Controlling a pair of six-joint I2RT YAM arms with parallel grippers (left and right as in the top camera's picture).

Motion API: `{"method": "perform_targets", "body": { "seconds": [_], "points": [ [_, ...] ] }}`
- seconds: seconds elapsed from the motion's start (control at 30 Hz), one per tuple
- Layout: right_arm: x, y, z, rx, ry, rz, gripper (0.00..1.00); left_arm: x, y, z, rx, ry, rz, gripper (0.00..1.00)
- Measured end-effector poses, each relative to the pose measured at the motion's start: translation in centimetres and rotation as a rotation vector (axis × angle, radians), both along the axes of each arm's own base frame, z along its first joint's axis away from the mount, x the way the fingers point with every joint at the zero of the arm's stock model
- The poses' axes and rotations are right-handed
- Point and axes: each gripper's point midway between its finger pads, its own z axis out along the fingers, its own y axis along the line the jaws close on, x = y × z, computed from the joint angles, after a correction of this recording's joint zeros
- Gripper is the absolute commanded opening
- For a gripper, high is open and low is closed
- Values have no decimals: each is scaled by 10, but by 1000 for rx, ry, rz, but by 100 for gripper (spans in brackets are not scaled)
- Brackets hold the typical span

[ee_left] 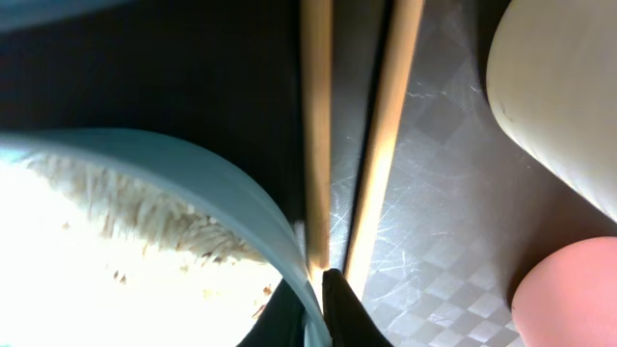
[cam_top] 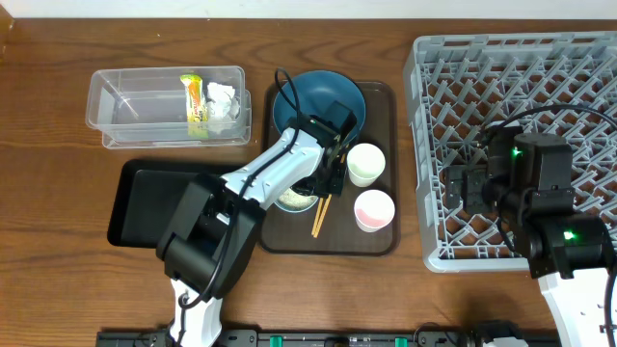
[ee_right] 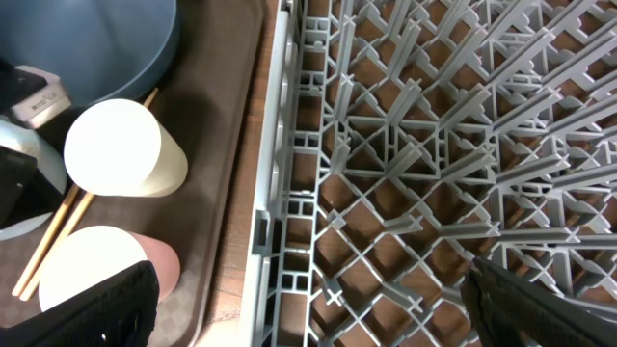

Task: Sort waste into correct bins and load items into the dishwasher rack
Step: 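Reach the left gripper to the light-blue bowl and grip its rim, then lift the bowl over the black tray and tip out the rice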

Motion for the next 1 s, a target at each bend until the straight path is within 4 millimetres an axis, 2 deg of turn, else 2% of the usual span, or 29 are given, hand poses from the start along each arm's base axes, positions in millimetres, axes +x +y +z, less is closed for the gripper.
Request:
{"method": "perform_targets", "body": {
  "seconds": [0.3,0.47,0.6,0.8,1.0],
  "points": [
    [0,0,0,0,0,0,99,-2,3,8,7,-8,0,6],
    [0,0,0,0,0,0,99,1,1,27,-27,-45,1,6],
    [0,0,0,0,0,0,99,-1,4,51,-46,-79,5,6],
    [0,0,0,0,0,0,99,-3,31,84,-53,-96,63,6],
    [0,0,0,0,0,0,99,5,75,100,-83,-69,180,6]
  ]
}}
